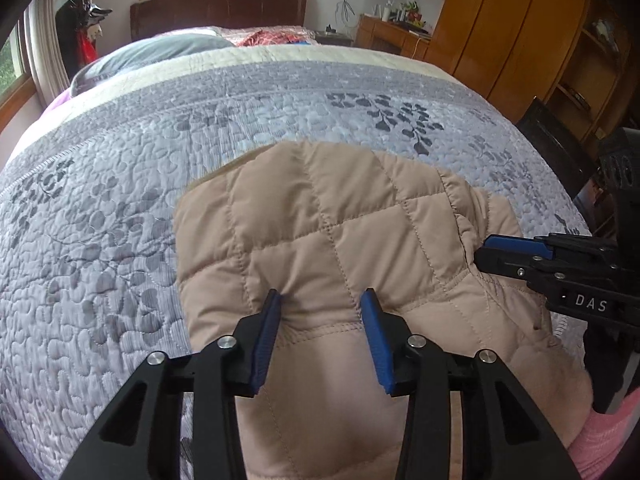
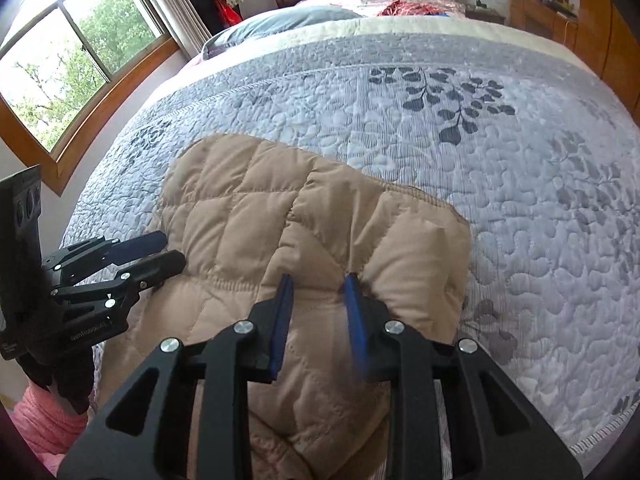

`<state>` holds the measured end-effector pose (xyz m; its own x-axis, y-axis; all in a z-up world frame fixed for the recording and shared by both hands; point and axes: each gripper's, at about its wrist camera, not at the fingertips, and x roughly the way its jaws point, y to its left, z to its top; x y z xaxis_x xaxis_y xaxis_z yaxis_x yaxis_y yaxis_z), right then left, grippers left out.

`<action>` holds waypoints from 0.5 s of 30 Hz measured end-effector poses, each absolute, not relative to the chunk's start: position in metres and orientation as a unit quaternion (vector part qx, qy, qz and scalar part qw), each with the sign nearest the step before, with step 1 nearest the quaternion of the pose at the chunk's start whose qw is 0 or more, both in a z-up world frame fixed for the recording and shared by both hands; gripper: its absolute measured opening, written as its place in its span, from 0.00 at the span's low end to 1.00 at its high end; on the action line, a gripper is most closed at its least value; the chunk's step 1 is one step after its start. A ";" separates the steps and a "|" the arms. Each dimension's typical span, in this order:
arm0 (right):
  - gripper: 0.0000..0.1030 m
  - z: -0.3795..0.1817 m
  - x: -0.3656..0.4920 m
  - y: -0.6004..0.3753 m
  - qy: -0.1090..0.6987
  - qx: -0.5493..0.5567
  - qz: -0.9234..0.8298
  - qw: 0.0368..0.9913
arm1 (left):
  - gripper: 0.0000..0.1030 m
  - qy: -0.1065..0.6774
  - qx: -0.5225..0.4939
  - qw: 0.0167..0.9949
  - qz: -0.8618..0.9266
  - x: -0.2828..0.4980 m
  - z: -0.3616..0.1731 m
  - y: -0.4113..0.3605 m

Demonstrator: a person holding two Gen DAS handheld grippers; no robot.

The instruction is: Fold large clothes

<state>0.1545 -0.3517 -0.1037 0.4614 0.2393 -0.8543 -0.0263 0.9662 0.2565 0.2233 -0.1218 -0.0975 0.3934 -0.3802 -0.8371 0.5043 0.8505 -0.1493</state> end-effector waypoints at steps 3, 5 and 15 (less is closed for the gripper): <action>0.25 -0.112 0.160 -0.353 0.518 0.108 0.082 0.844 | 0.42 0.487 0.064 0.828 -0.270 0.229 -0.103 -0.122; 0.25 -0.116 0.163 -0.354 0.520 0.112 0.084 0.843 | 0.42 0.488 0.066 0.827 -0.271 0.230 -0.106 -0.123; 0.25 -0.127 0.166 -0.354 0.517 0.117 0.085 0.844 | 0.42 0.486 0.074 0.827 -0.274 0.237 -0.113 -0.124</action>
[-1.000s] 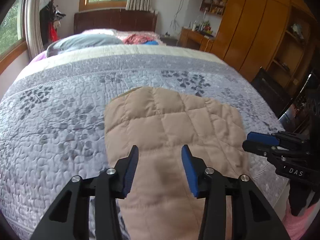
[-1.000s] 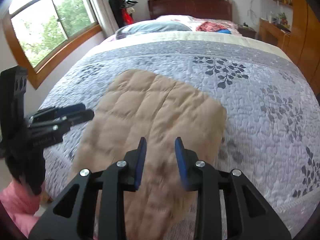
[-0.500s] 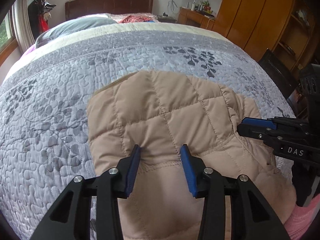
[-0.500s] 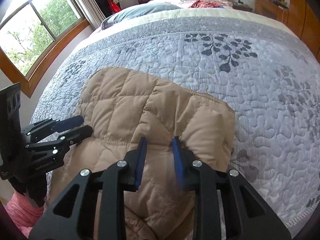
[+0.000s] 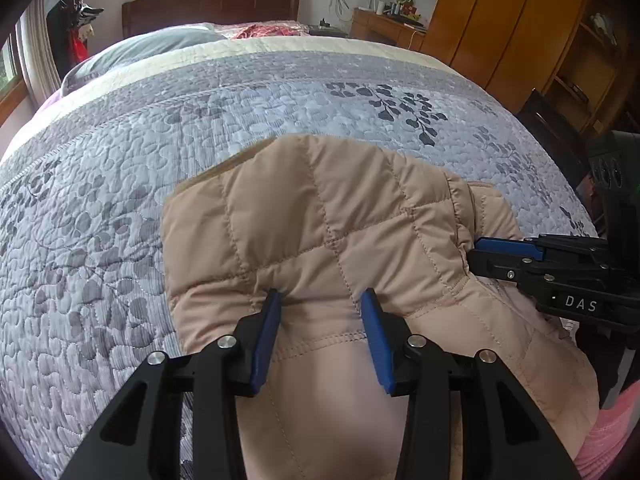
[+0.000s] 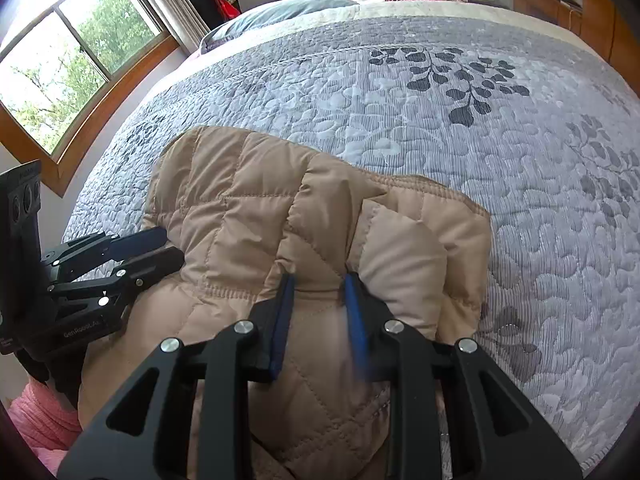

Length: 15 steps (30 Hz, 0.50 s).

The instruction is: Fold large clothes

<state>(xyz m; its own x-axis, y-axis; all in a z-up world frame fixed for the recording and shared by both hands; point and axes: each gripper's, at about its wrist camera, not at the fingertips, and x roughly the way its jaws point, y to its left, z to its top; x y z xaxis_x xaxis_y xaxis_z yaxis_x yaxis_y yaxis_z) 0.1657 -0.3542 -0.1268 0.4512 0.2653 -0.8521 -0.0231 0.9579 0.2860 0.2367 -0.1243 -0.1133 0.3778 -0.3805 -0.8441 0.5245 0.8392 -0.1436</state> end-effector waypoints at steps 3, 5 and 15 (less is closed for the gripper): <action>0.25 -0.127 0.166 -0.353 0.516 0.114 0.082 0.845 | 0.42 0.486 0.076 0.827 -0.272 0.237 -0.114 -0.125; 0.25 -0.126 0.166 -0.354 0.517 0.117 0.080 0.844 | 0.42 0.484 0.076 0.828 -0.271 0.237 -0.113 -0.125; 0.42 -0.092 0.138 -0.352 0.474 0.113 0.086 0.869 | 0.42 0.457 0.066 0.846 -0.268 0.210 -0.083 -0.104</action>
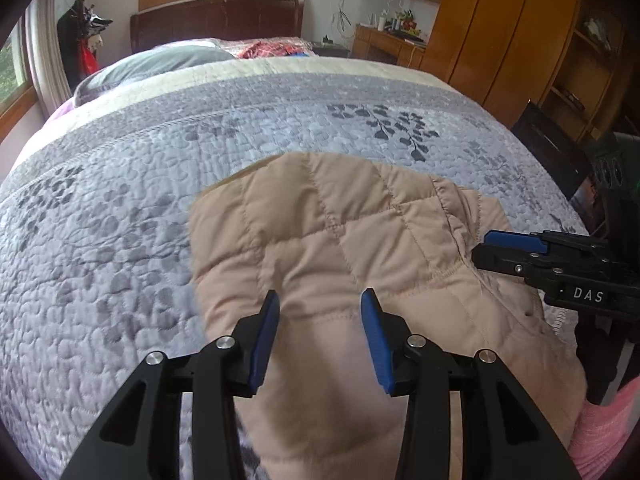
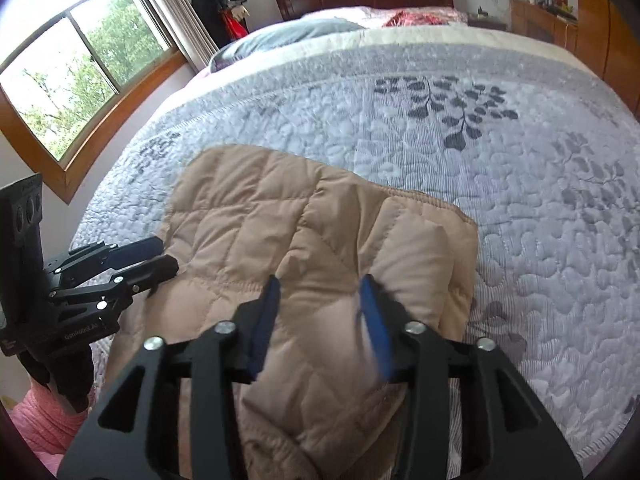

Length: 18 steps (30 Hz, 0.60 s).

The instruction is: Fold large clothes

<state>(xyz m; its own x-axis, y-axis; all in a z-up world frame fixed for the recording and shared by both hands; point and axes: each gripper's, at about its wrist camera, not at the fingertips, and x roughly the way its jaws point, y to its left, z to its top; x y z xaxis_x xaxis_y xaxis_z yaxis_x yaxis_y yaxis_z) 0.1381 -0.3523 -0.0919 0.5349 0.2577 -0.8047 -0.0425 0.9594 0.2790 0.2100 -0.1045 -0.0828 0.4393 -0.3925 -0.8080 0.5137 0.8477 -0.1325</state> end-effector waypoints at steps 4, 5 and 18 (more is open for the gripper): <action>0.45 -0.080 0.122 -0.354 0.461 0.117 0.089 0.875 | 0.44 0.445 0.063 0.853 -0.265 0.194 -0.071 -0.089; 0.49 -0.077 0.118 -0.355 0.458 0.116 0.087 0.877 | 0.46 0.444 0.064 0.854 -0.263 0.192 -0.069 -0.087; 0.80 -0.067 0.069 -0.376 0.452 0.150 0.097 0.874 | 0.69 0.422 0.062 0.868 -0.254 0.147 -0.054 -0.042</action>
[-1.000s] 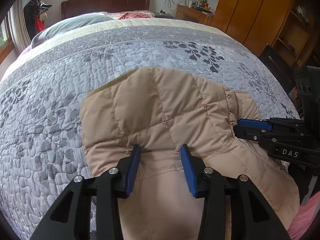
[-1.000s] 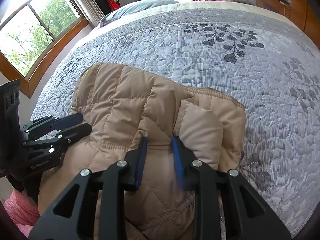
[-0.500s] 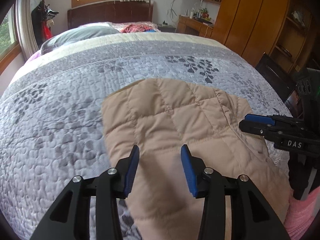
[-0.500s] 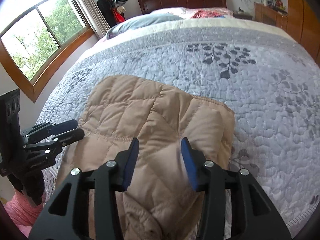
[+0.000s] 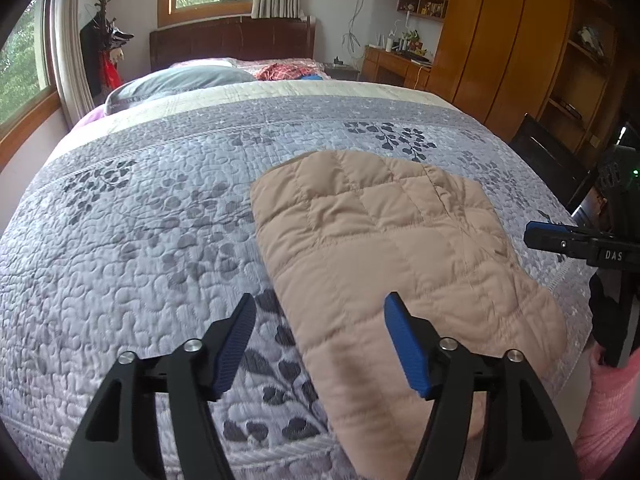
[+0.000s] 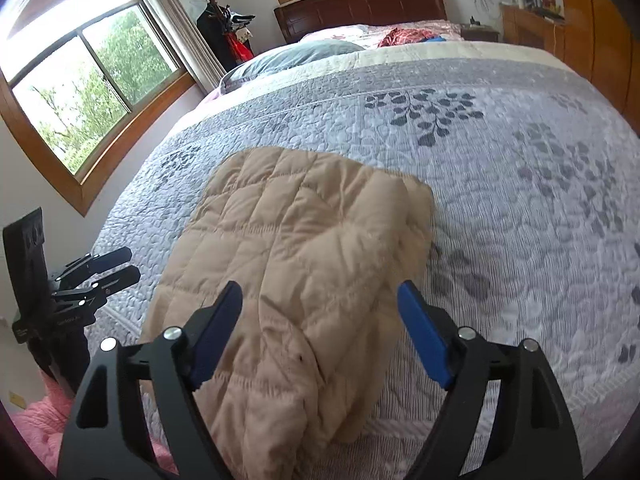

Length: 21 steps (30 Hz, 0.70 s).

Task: Fold large clothes
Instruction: 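Slide both open grippers under the end of the folded beige coat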

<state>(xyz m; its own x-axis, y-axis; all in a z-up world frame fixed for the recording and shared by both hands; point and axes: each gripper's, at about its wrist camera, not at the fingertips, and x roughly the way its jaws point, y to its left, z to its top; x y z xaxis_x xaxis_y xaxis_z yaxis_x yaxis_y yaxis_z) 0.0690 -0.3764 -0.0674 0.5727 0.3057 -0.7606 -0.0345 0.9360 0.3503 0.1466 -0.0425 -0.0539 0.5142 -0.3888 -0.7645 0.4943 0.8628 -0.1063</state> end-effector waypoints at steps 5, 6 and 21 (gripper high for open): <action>0.84 -0.073 0.051 -0.377 0.454 0.172 0.120 0.866 | 0.80 0.412 0.061 0.869 -0.266 0.127 -0.051 -0.034; 0.85 -0.074 0.048 -0.377 0.454 0.173 0.122 0.866 | 0.82 0.411 0.061 0.869 -0.270 0.124 -0.051 -0.033; 0.88 -0.108 0.029 -0.380 0.470 0.239 0.176 0.831 | 0.88 0.465 0.029 0.827 -0.313 0.115 -0.089 -0.032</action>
<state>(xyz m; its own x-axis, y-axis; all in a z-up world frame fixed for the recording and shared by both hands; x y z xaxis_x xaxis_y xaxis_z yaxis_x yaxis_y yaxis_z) 0.0288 -0.3804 -0.1083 0.4956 0.5174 -0.6976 -0.0680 0.8239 0.5627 0.1150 -0.0323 -0.0892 0.3705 -0.4912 -0.7883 0.5459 0.8019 -0.2430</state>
